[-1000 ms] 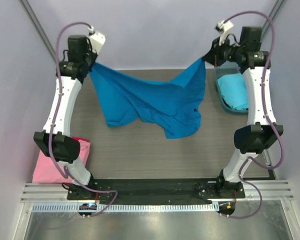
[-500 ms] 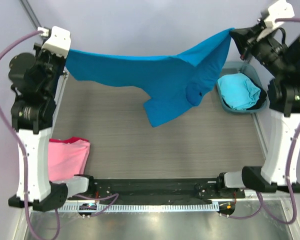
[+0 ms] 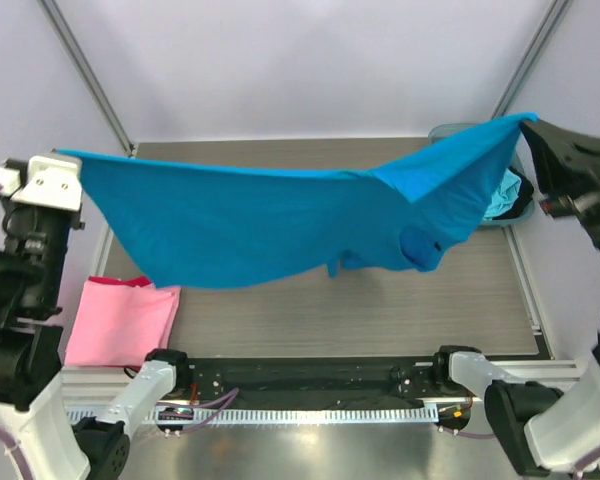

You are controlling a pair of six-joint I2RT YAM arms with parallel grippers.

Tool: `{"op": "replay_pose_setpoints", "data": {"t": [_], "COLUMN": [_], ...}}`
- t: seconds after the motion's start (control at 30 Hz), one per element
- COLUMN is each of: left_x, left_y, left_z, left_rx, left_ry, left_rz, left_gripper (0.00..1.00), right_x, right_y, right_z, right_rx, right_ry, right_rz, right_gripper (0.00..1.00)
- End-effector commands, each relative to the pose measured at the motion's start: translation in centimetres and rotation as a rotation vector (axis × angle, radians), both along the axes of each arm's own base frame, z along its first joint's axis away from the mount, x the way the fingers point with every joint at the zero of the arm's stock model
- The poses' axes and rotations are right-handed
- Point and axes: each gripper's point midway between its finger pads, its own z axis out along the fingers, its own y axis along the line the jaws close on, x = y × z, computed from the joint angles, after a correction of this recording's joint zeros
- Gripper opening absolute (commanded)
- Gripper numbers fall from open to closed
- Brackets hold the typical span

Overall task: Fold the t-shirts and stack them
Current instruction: Flatten the tshirt out

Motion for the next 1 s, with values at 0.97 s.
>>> {"op": "replay_pose_setpoints", "data": {"t": [0.97], "left_x": [27.4], "left_y": [-4.6], "left_z": [-32.9], "left_rx": [0.153], "left_ry": [0.785], "left_rz": [-0.06], "left_gripper": [0.0], "right_x": [33.1], "right_y": [-1.7], "right_z": [-36.8], "right_rx": [-0.155], "right_ry": [0.736], "right_rz": [-0.03], "right_gripper": [0.01]}}
